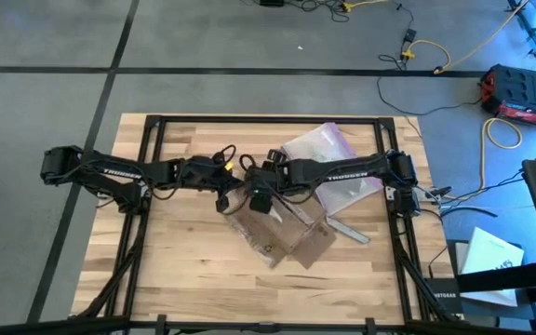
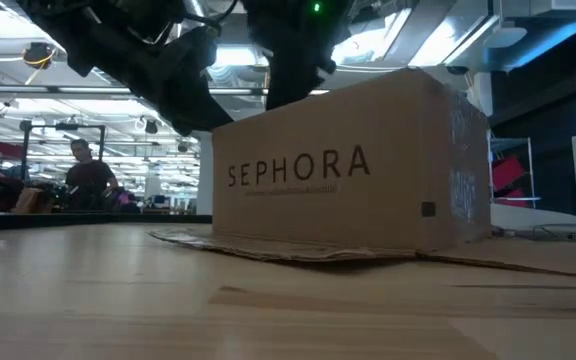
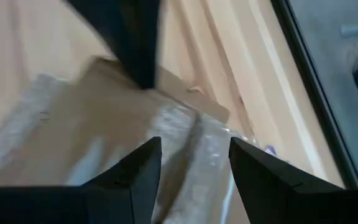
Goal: Unpack boxes
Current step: Break down the cardboard box using a cutter until it is fully flat
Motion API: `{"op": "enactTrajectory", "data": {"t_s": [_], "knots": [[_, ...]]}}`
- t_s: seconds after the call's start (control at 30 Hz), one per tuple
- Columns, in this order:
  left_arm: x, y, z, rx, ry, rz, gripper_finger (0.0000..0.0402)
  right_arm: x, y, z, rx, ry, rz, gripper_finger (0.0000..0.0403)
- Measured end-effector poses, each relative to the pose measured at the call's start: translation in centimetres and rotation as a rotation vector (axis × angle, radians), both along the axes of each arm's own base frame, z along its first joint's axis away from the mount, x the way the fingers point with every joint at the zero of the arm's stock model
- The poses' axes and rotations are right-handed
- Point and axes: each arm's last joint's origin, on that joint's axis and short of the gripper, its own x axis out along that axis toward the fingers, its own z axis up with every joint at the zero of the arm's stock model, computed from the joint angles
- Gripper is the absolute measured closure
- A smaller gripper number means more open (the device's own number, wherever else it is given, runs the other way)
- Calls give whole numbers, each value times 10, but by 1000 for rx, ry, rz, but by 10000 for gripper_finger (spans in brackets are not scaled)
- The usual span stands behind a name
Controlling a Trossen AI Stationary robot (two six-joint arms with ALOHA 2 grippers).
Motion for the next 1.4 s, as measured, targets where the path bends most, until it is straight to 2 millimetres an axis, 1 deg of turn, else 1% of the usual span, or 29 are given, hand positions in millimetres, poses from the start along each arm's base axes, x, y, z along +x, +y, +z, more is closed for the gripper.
{"op": "enactTrajectory", "data": {"t_s": [0.07,0.1,0.2,0.27,0.4,0.5,0.6,0.67,0.73,0.87,0.9,1.2,1.3,1.4], "knots": [[0,1,0,1,0,2,402,-2,3,0,-5,19,15,228],[0,1,0,2,0,5,402,-2,3,-3,-8,44,14,228],[0,2,0,3,-1,8,402,-2,-4,-15,-15,106,-2,228],[0,2,0,5,0,11,402,-1,-8,-17,-29,113,-19,228],[0,2,0,24,3,3,402,1,-10,-15,-144,86,-65,228],[0,2,0,27,3,5,402,0,-11,-14,-224,109,-60,236],[0,2,0,28,2,6,402,-2,-17,-17,-248,152,-67,257],[0,3,0,30,2,11,402,-3,-21,-18,-282,176,-83,279],[0,3,0,26,9,11,402,-3,-23,-19,-314,191,-86,308],[0,3,-1,24,13,12,402,-3,-28,-20,-310,202,-81,385],[-1,2,-1,16,16,0,402,-3,-28,-20,-307,201,-83,393],[1,-2,0,22,-6,-20,402,-3,-28,-20,-290,191,-97,402],[3,-4,4,28,-54,-29,402,-3,-27,-20,-271,186,-95,402],[7,-7,13,37,-145,-39,402,-3,-27,-20,-268,186,-97,402]]}}
